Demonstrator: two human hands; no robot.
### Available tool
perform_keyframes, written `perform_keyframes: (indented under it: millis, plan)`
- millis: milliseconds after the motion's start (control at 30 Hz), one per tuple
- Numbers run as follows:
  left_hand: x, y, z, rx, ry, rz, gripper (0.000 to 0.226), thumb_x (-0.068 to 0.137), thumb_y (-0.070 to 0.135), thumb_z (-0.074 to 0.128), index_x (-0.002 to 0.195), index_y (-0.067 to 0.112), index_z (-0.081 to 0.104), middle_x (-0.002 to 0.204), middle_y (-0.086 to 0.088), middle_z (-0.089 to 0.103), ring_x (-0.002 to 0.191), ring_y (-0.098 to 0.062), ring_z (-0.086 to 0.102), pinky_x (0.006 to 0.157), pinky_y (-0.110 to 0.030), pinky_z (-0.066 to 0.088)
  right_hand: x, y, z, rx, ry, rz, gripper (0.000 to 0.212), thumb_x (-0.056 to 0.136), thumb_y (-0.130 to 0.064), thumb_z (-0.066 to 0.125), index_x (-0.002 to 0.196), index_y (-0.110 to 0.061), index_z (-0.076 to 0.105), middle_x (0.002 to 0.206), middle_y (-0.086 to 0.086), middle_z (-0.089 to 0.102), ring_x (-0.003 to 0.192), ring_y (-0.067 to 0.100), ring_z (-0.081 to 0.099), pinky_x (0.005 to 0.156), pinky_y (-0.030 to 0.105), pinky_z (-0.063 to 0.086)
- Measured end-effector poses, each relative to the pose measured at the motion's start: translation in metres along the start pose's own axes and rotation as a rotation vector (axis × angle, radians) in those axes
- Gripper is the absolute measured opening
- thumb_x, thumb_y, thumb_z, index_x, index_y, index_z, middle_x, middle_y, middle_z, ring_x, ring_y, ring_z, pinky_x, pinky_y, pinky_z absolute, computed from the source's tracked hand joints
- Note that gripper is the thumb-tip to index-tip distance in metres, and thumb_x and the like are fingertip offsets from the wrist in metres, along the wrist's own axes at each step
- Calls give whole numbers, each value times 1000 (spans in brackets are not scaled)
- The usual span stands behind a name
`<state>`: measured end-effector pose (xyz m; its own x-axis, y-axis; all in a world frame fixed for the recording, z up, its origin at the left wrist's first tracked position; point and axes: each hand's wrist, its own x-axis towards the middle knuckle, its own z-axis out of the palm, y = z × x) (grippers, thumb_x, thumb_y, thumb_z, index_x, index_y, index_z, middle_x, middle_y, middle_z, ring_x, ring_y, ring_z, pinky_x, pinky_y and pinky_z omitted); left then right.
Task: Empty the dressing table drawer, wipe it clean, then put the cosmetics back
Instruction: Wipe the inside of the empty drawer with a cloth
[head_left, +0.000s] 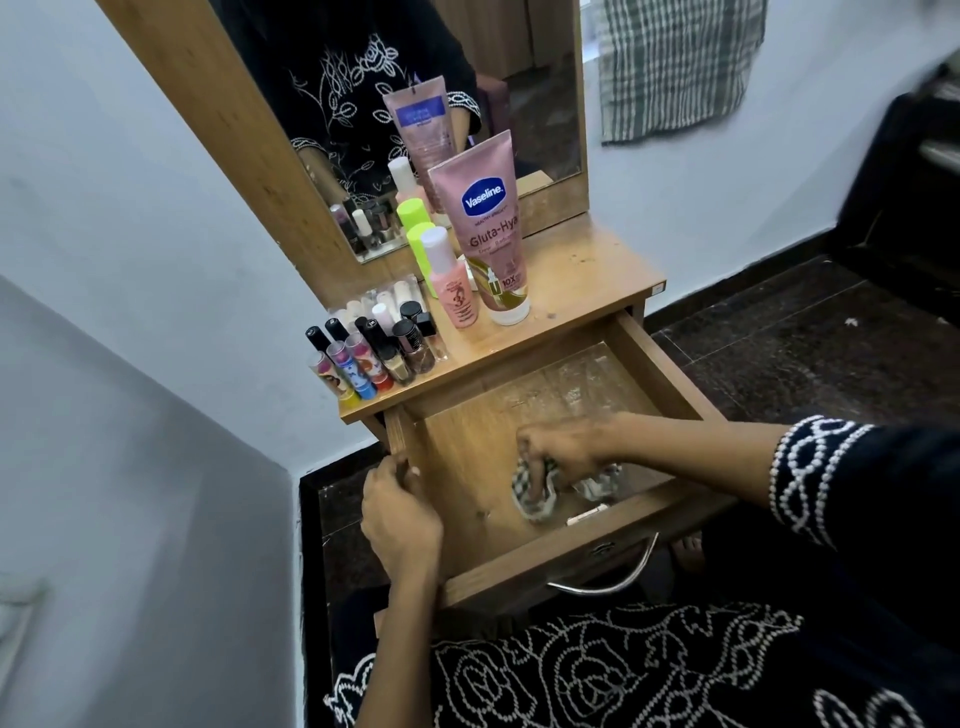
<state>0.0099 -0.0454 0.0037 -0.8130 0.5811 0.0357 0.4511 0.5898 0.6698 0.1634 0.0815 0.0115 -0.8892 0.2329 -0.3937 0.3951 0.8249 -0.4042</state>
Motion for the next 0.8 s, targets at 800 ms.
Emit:
perform_keyframes:
  millis: [800]
  plan:
    - [-3,4,-4,-8,-25,1,27,96,13,47,121,11,59,123,-11,59,114,-32,55,92,-44,43,49,9,-9,47,247,521,43,95,-27,49,136,-17,47,151,11,22,129,35,41,105,49,40]
